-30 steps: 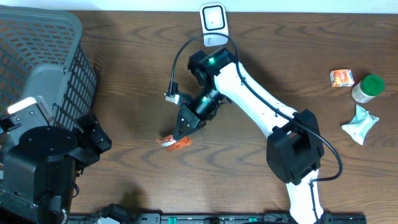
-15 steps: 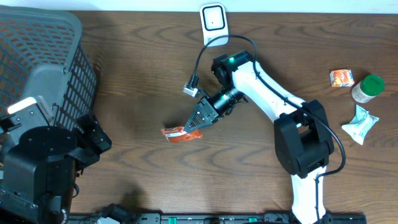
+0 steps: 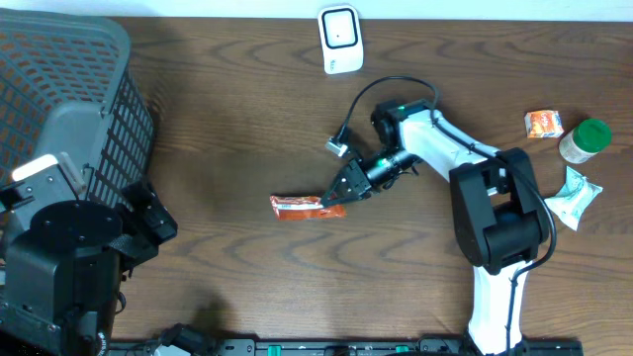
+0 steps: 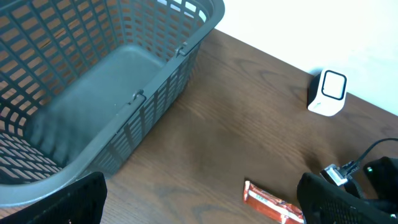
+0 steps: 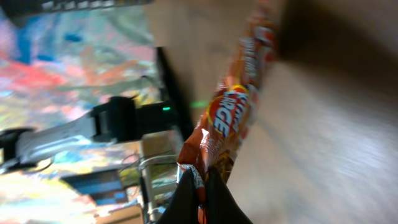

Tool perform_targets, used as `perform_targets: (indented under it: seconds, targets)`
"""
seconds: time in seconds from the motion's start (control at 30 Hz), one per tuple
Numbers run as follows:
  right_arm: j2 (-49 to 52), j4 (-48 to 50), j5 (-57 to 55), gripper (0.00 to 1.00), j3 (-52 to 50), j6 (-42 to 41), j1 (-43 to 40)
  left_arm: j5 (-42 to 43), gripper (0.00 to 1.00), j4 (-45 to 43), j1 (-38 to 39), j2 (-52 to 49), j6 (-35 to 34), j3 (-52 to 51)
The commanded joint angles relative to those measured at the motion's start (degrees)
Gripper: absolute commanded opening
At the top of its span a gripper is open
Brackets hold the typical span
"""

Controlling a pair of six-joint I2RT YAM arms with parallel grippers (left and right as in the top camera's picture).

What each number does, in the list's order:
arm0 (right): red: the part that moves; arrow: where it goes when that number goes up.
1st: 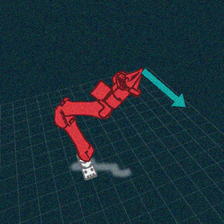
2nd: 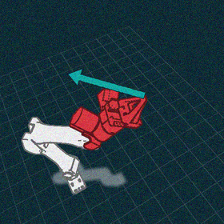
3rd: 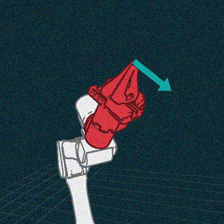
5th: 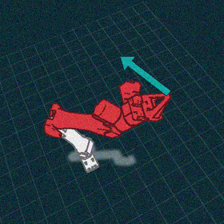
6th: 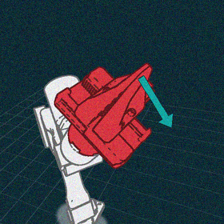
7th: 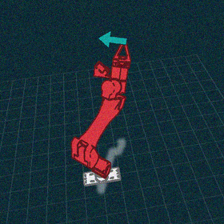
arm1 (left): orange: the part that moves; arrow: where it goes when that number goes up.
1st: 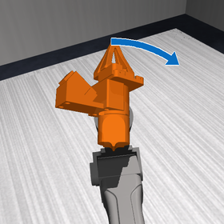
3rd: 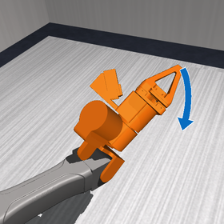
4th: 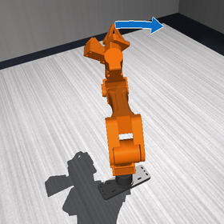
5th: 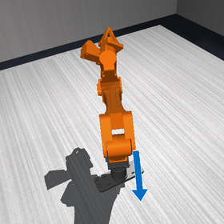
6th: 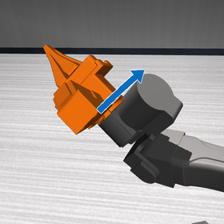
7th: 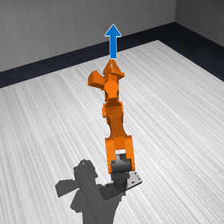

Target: Scan the item barcode

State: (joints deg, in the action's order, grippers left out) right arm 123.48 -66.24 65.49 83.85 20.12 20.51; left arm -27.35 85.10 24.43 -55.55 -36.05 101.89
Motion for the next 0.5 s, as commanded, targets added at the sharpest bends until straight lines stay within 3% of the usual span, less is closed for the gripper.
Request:
perform_targets:
  seconds: [0.0,0.47]
  targets:
    - [0.0,1.2,-7.3,0.01,-0.4,-5.4,-2.1,-0.5,0.98,0.2,-0.3,-0.2,-0.2,0.3]
    - [0.0,1.1,-10.6,0.01,-0.4,-5.3,-4.1,-0.5,0.98,0.2,-0.3,-0.2,-0.2,0.3]
